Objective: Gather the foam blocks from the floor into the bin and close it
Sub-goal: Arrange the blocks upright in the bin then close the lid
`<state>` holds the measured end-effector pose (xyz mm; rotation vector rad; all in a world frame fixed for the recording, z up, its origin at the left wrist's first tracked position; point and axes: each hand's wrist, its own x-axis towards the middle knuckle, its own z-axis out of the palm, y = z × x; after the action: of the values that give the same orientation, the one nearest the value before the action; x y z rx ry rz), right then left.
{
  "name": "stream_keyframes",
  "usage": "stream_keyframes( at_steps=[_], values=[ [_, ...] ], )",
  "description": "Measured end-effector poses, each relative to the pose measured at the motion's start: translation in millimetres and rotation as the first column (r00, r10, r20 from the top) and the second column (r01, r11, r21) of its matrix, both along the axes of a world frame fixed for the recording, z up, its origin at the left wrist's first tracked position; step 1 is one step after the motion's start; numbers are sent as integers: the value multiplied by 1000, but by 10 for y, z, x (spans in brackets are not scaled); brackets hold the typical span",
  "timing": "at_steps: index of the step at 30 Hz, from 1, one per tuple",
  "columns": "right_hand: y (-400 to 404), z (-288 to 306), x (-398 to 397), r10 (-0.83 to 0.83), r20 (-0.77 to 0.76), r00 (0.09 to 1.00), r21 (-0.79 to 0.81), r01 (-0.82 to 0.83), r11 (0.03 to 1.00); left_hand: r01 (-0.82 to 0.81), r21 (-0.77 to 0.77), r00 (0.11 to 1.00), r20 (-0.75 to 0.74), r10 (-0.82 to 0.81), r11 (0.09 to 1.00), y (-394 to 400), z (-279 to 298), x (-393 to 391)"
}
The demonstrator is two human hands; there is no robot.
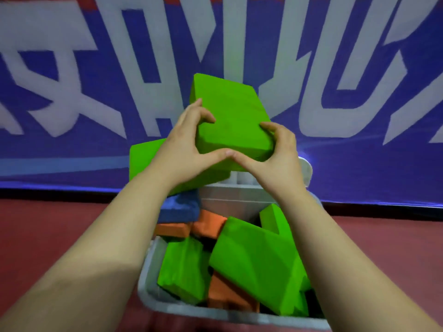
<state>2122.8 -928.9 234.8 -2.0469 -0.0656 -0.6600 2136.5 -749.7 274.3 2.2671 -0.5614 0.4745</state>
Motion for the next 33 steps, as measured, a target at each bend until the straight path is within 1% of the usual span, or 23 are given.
stream_keyframes(
  at_steps=[3, 6, 10, 13, 16, 21, 24, 28, 30, 33],
  values=[
    [486, 0, 138, 105, -16, 994, -80, -106, 991, -113, 4, 993, -37, 113, 994, 510, -86, -28],
    [844, -17, 216, 167, -35, 985, -166, -171, 971, -154, 16, 984, -88, 155, 988, 885, -198, -47],
    [1122, -51, 283, 170, -45, 985, -205, -175, 963, -149, 81, 972, -173, 162, 985, 1213, -259, 29],
    [1195, -108, 339, 170, -66, 983, -210, -181, 961, -149, 135, 964, -201, 174, 980, 1322, -275, 139],
    [1196, -143, 358, 182, -111, 977, -252, -205, 946, -131, 162, 963, -214, 165, 978, 1369, -296, 197],
    [1125, -123, 335, 192, -116, 975, -314, -219, 924, -77, 213, 971, -207, 122, 974, 1375, -283, 184],
    [1067, -92, 309, 191, -122, 974, -335, -221, 916, -103, 241, 968, -201, 153, 965, 1339, -254, 161],
    [923, 26, 254, 185, -128, 974, -390, -221, 894, -130, 396, 975, -114, 189, 909, 1198, -87, 132],
    [788, 110, 219, 167, -109, 980, -410, -198, 891, -115, 450, 986, -56, 156, 886, 1028, 48, 124],
    [494, 187, 135, 105, -97, 990, -431, -137, 892, -58, 503, 998, 22, 55, 863, 625, 208, 110]
  ],
)
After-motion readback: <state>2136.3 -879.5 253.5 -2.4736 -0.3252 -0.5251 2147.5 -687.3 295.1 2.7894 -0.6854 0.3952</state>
